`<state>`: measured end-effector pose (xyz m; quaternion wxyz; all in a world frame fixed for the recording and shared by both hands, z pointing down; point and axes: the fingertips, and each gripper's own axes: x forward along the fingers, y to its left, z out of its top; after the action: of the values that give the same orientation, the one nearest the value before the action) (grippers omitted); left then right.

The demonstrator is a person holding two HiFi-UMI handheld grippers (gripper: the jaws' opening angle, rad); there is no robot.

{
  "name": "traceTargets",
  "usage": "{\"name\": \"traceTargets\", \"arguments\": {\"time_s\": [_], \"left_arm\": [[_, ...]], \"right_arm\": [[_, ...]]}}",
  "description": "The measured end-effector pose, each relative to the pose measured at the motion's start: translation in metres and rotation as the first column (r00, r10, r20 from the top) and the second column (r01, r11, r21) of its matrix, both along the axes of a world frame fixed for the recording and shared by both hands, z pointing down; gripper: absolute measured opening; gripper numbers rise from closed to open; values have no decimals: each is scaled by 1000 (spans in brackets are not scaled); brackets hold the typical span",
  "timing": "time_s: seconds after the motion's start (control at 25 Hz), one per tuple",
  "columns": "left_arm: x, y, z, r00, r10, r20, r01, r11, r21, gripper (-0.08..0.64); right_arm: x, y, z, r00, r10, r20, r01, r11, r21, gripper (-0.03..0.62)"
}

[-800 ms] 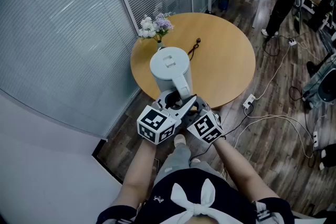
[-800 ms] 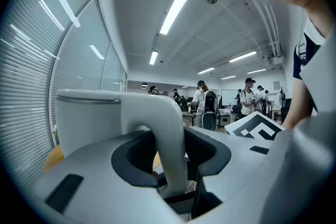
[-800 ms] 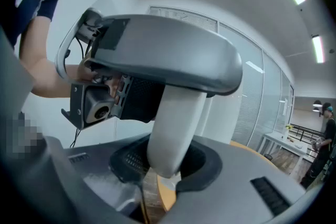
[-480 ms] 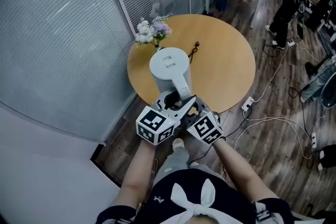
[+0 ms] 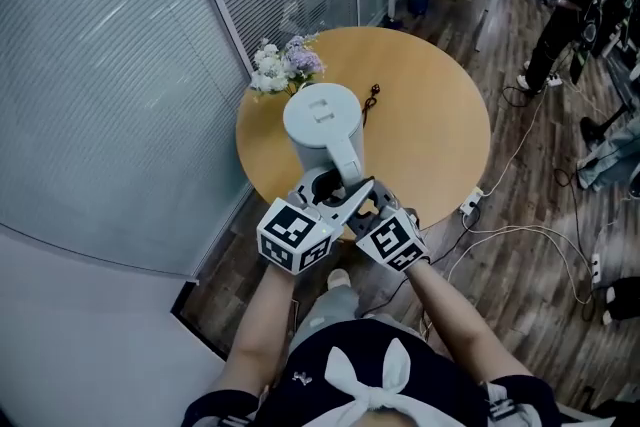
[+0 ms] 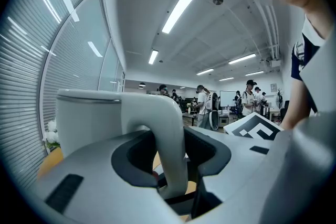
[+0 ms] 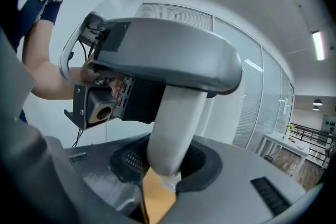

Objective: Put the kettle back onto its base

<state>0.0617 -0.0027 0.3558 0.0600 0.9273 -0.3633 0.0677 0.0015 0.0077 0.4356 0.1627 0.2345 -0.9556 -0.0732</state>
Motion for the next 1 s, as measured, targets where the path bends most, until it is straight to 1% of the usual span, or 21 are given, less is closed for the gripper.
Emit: {"name": "traceTargets", "arguments": {"time_s": [0.24,0.56,0.72,1.0], "left_arm": [[-8,-19,-8,1000,14,4,-14,1000,14,173],[-24,-46,-11,999,45,3,-45,999,9,173],[-28,-56,-3,998,63,5,-64,998,6,173],[-41,-71,12,995,100,-4,-100,995,-22,173]], "right_arm": [[-10,-19,-8,1000,-3,9,3,1000,10,114],[-25,-49,-12,1000,11,-15,-11,999,30,115],[-31,-59,-3,999,27,-18,-27,999,21,115],[-43,-75,14,998,40,-57,-39,999,14,115]]}}
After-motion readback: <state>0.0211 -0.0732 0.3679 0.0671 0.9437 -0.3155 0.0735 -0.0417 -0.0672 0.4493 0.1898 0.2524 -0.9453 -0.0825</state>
